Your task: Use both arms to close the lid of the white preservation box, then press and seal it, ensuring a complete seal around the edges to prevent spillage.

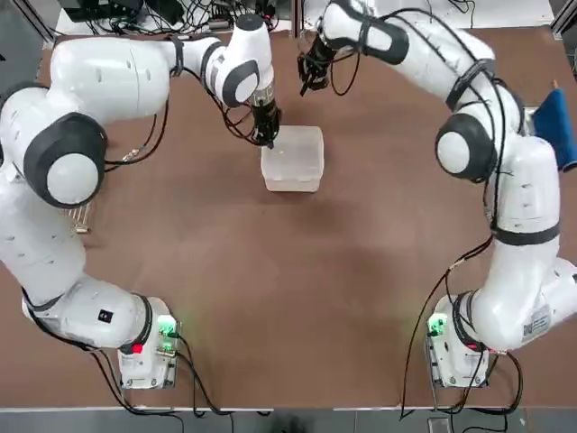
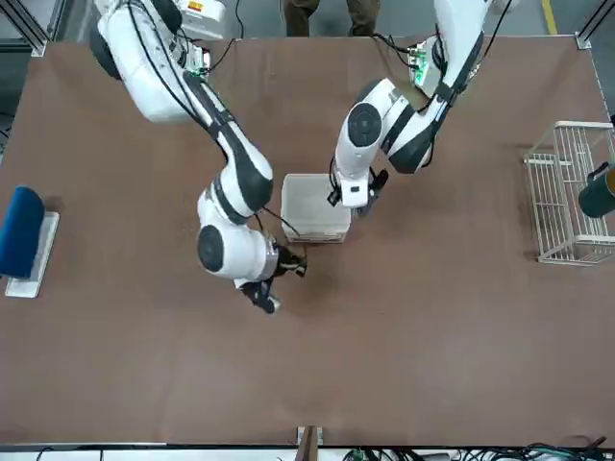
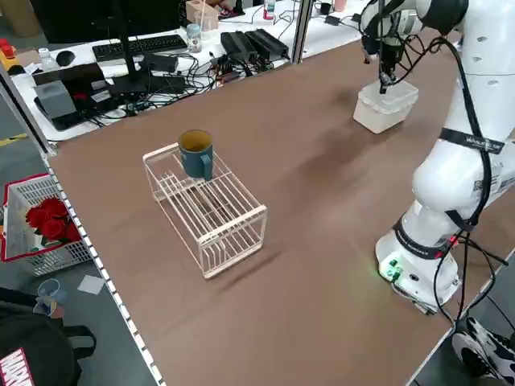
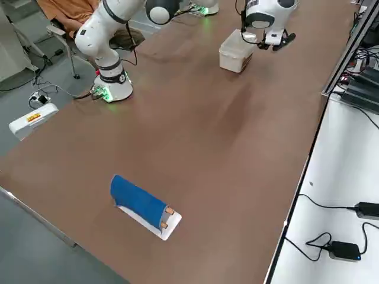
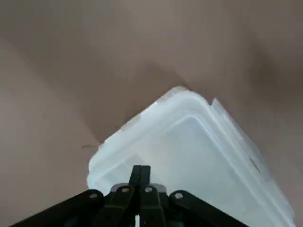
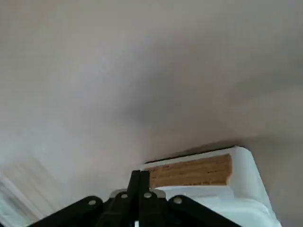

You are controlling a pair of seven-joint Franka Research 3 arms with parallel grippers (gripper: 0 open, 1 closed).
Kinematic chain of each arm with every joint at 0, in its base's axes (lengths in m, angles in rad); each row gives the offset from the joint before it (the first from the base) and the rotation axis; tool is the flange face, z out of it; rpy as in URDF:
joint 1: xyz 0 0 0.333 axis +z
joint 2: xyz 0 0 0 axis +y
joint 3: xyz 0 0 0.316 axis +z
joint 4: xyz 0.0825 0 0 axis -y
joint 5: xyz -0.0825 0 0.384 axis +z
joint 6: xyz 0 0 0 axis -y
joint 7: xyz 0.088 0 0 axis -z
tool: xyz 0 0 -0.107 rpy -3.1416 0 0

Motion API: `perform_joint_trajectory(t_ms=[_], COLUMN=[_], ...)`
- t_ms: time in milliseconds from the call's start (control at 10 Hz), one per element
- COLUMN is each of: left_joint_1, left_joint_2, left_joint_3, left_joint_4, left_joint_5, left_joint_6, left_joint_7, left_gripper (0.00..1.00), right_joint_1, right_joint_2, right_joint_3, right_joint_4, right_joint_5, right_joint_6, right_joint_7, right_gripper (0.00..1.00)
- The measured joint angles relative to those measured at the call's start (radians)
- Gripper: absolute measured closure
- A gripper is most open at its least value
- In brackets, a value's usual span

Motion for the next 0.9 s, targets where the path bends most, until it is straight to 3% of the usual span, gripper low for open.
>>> perform_joint_trajectory(t_ms=[500, 900], left_joint_1=[0.003, 0.002], left_joint_2=[0.006, 0.009], left_joint_3=[0.0, 0.0], left_joint_4=[-0.022, -0.026], left_joint_5=[0.0, 0.0], left_joint_6=[0.018, 0.041], left_joint_7=[0.0, 0.0], left_gripper=[0.99, 0.99], right_joint_1=[0.058, 0.074], right_joint_2=[0.026, 0.059], right_joint_3=[-0.015, -0.016], right_joint_4=[0.017, 0.017], right_joint_5=[-0.092, -0.102], right_joint_6=[-0.027, -0.033], right_joint_7=[-0.072, -0.08], right_gripper=[0.99, 0.99])
